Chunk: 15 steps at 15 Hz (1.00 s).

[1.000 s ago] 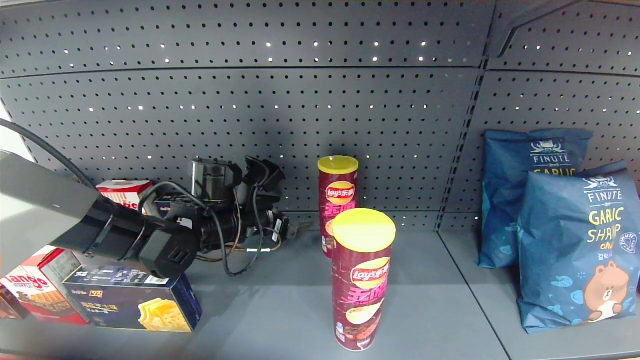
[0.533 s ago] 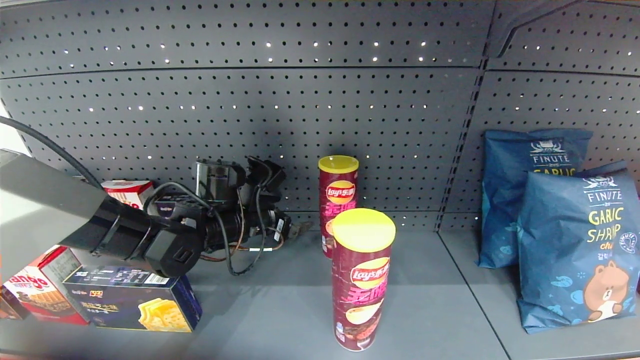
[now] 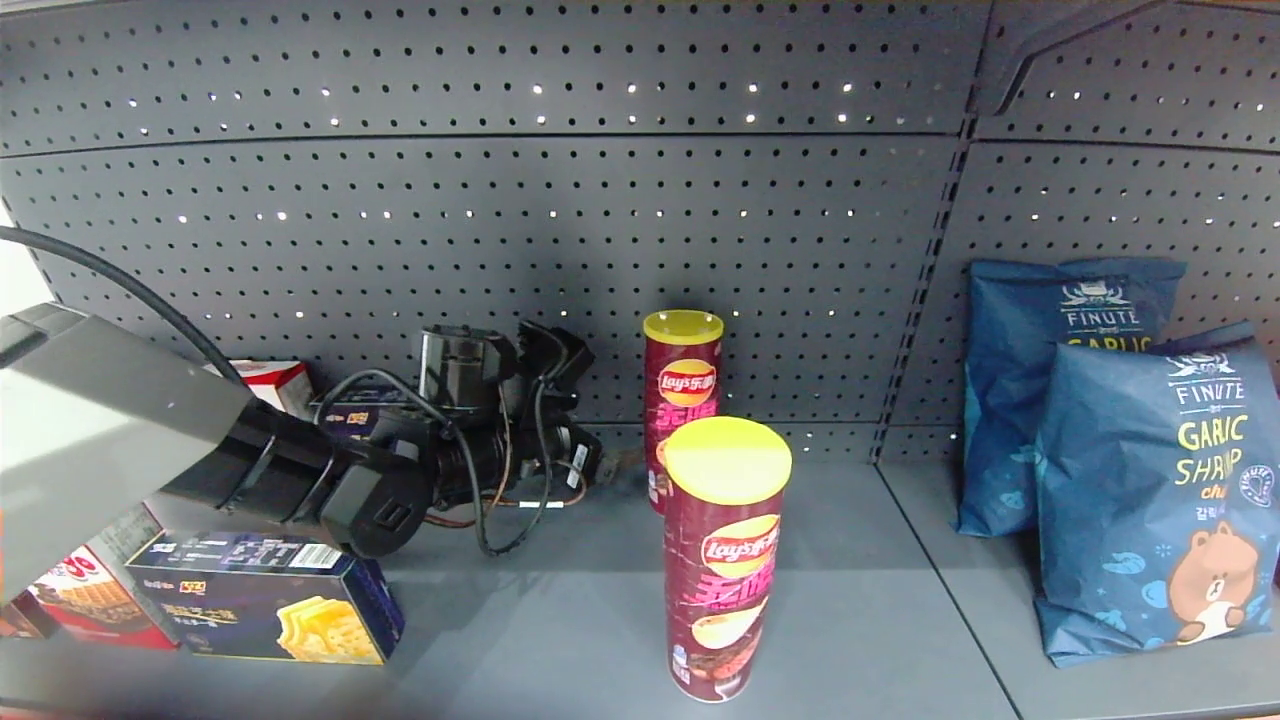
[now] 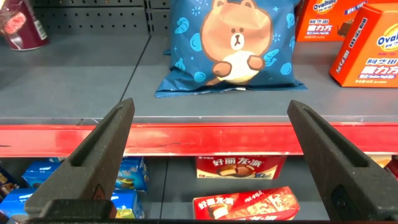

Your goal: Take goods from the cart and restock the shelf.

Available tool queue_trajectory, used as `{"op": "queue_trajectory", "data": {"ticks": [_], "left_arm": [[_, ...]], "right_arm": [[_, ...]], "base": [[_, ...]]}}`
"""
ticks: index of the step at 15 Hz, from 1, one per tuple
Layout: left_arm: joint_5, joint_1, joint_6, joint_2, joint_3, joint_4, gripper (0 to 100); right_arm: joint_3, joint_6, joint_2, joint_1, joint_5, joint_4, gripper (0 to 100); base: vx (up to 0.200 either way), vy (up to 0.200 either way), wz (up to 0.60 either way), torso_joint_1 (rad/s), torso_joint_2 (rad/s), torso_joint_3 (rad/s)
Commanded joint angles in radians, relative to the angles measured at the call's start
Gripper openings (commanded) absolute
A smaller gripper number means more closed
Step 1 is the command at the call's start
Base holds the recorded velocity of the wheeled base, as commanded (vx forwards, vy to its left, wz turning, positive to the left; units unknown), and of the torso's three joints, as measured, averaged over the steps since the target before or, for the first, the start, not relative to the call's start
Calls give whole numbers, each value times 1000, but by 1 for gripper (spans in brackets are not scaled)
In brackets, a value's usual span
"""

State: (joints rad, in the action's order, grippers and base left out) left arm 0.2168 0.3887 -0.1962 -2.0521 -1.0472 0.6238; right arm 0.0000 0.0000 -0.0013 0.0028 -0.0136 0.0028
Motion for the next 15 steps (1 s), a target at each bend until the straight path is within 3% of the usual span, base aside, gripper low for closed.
{"op": "queue_trajectory", "data": {"ticks": [1,7,9,13,14,15], "left_arm": [[-1,7,0,-8,0,1,100],[-17,-5,-5,18,-4,34,100],[-22,-41,-3,112,-11,34,100],[-60,-51,-3,296,69,-18,100],[-122,-51,-3,385,145,-27,100],[-139,-51,-2,414,171,-29,100]], "right_arm": [[0,0,1,0,0,0,100],[0,0,1,0,0,0,100],[0,0,1,0,0,0,100],[0,0,1,0,0,0,100],[0,0,1,0,0,0,100],[0,0,1,0,0,0,100]], "base": [[0,0,0,0,0,0],[0,0,0,0,0,0],[0,0,0,0,0,0],[0,0,0,0,0,0],[0,0,0,0,0,0],[0,0,0,0,0,0]]}}
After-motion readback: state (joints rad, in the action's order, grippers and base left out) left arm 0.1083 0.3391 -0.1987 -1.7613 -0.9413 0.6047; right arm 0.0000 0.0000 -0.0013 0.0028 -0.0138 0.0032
